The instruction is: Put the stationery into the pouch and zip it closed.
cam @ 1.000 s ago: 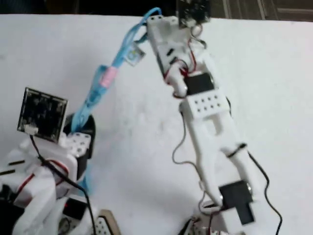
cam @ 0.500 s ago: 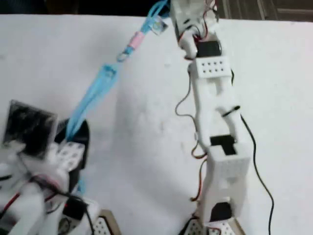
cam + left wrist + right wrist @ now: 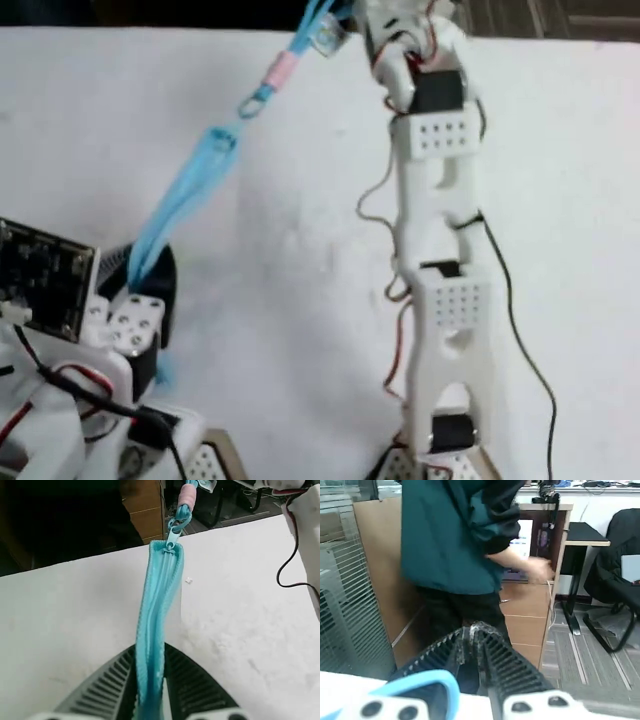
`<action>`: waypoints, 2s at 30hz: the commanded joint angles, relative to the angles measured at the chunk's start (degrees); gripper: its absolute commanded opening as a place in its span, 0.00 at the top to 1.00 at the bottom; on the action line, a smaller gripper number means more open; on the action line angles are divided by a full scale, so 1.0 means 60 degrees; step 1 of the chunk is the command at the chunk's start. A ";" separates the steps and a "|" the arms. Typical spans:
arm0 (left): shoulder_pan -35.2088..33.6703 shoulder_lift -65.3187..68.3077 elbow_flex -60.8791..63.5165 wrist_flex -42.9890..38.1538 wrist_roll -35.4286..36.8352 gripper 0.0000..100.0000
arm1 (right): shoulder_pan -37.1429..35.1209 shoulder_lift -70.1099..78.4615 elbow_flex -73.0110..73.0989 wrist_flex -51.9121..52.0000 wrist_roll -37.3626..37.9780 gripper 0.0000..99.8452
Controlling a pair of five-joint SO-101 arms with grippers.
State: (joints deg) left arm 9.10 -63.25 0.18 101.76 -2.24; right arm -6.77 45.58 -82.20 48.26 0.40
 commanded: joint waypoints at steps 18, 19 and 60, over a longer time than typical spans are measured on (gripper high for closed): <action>-0.1560 -0.0022 0.1758 -0.3590 -0.0044 0.98 | -0.2996 -0.2733 -0.2212 0.8901 0.1626 0.58; -0.1546 -0.0022 0.1905 -0.3766 -0.0044 0.98 | -0.2996 -0.2982 -0.2212 0.8886 0.1612 0.58; -0.0344 0.3524 0.1333 -0.4234 -0.0044 0.98 | -0.1062 -1.7883 1.7055 0.7172 0.0879 0.94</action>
State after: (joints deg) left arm 6.20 -39.34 7.21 76.18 -2.07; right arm -13.98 -55.25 10.99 94.95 5.76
